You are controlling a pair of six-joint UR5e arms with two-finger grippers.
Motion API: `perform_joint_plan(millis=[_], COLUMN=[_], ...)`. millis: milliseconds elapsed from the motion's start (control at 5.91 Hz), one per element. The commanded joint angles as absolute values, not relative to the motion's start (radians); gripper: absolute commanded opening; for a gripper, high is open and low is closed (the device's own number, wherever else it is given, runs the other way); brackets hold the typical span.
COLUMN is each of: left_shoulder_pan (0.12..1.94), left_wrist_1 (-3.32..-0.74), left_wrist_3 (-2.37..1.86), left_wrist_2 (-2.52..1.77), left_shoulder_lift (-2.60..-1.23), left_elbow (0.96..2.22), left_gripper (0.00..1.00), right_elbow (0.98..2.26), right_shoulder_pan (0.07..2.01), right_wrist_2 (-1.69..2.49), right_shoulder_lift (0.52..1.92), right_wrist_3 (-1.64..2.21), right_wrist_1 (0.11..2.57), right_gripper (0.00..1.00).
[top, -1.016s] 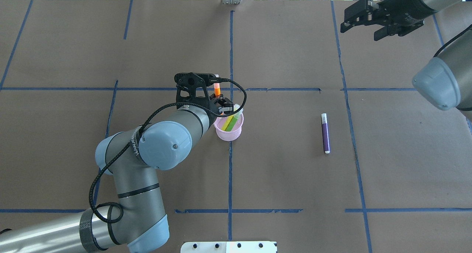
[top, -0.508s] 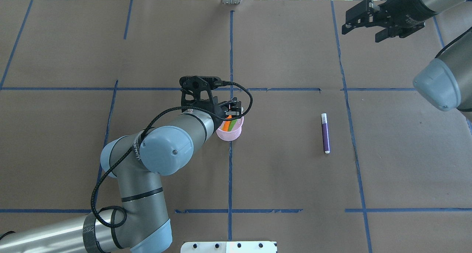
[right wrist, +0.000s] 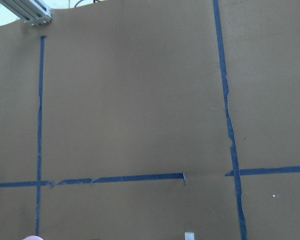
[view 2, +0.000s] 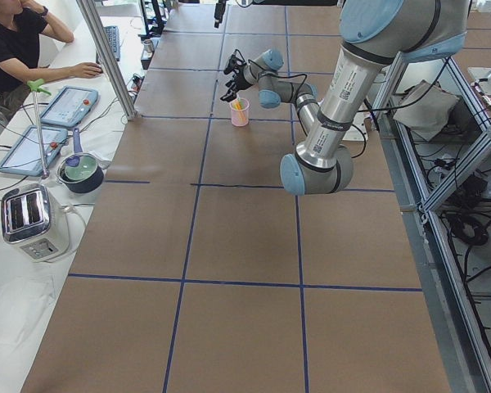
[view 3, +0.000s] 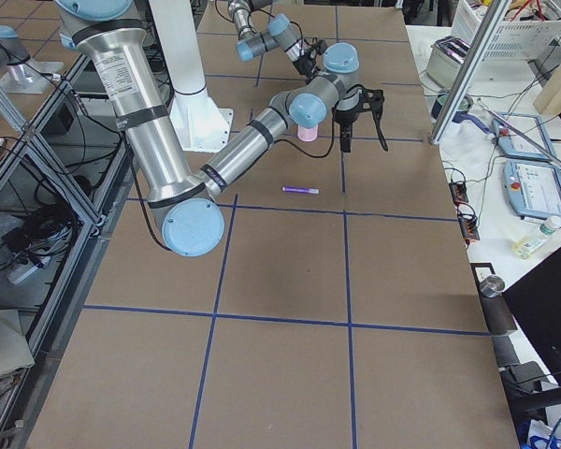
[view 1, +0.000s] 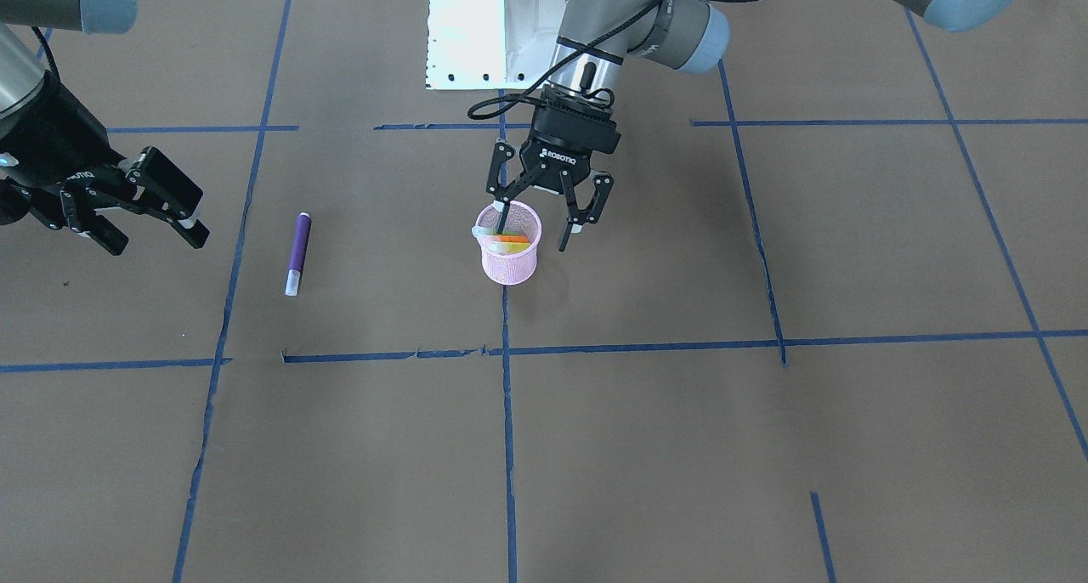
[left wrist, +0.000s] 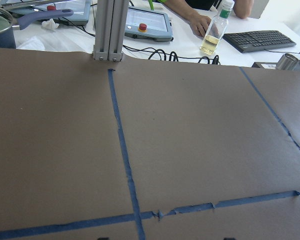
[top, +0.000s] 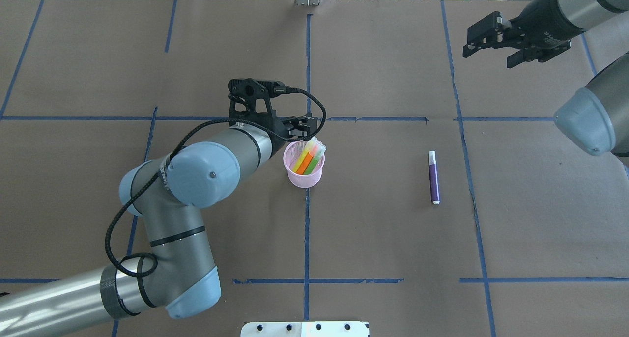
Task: Collect pens into pen holder
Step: 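Withdraw the left gripper while the right gripper moves above the purple marker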
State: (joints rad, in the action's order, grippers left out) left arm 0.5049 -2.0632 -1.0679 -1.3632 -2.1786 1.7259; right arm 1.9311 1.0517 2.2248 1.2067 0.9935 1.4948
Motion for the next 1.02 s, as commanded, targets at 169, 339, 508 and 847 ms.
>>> perform_joint_plan(millis=[169, 339, 508, 847], left_shoulder_pan=[0.776, 0.838, 0.891, 0.936], left_wrist_1=[-1.949, -1.925, -1.925, -1.931], left_wrist_3=[-0.721, -0.63, -0.626, -0.624], left_wrist_2=[-1.739, -1.773, -1.851, -1.898], left_shoulder_lift=[-2.027, -1.972, -1.942, -1.898], left_elbow=[1.715, 1.733, 1.738, 1.75], left_gripper=[0.82, 0.82, 0.82, 0.82], right_elbow=[1.835, 1.806, 1.796, 1.772], right_shoulder_pan=[0.893, 0.826, 0.795, 0.744], right_wrist_2=[2.214, 2.212, 2.203, 2.147], right_shoulder_lift=[1.238, 1.223, 1.227, 1.246], right_wrist_3=[0.999, 1.012, 1.011, 1.002], right_wrist_1=[1.499, 1.499, 1.496, 1.497], right_gripper=[0.99, 0.99, 0.99, 0.98])
